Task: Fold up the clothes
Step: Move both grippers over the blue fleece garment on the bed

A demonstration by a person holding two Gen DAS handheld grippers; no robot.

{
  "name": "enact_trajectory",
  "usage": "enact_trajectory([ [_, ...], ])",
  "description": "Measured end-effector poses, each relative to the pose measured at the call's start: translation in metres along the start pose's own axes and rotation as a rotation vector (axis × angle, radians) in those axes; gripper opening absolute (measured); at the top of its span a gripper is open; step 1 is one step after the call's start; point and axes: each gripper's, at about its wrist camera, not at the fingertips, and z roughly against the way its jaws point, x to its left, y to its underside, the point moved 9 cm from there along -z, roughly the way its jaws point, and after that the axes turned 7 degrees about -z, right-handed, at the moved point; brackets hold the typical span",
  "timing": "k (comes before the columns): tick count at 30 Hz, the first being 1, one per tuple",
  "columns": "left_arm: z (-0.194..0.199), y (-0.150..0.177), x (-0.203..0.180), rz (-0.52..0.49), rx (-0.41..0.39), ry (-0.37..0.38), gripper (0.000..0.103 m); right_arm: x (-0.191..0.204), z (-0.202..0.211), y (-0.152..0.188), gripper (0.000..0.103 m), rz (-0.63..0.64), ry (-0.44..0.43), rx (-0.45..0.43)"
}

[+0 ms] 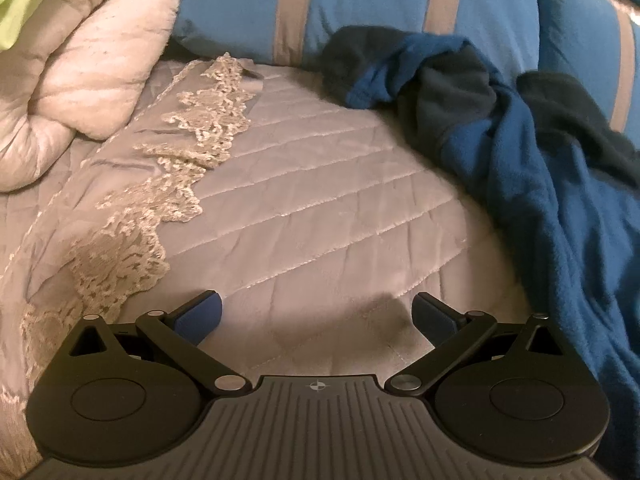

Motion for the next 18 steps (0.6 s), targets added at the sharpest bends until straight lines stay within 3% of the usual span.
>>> enact_trajectory([
  [7,0.046,-0.01,0.022,0.082,-0.124,0.03,0.103,-0.005,0.011,-0.001,0.103,-0.002,0.008,-0.001],
  [14,0.096,-0.017,0.053,0.167,-0.132,0.064,0.103,-0.014,0.04,-0.008,0.103,0.003,0.022,-0.044],
  [18,0.126,-0.025,0.053,0.164,-0.172,0.074,0.103,-0.018,0.067,-0.018,0.103,-0.066,-0.007,-0.072],
])
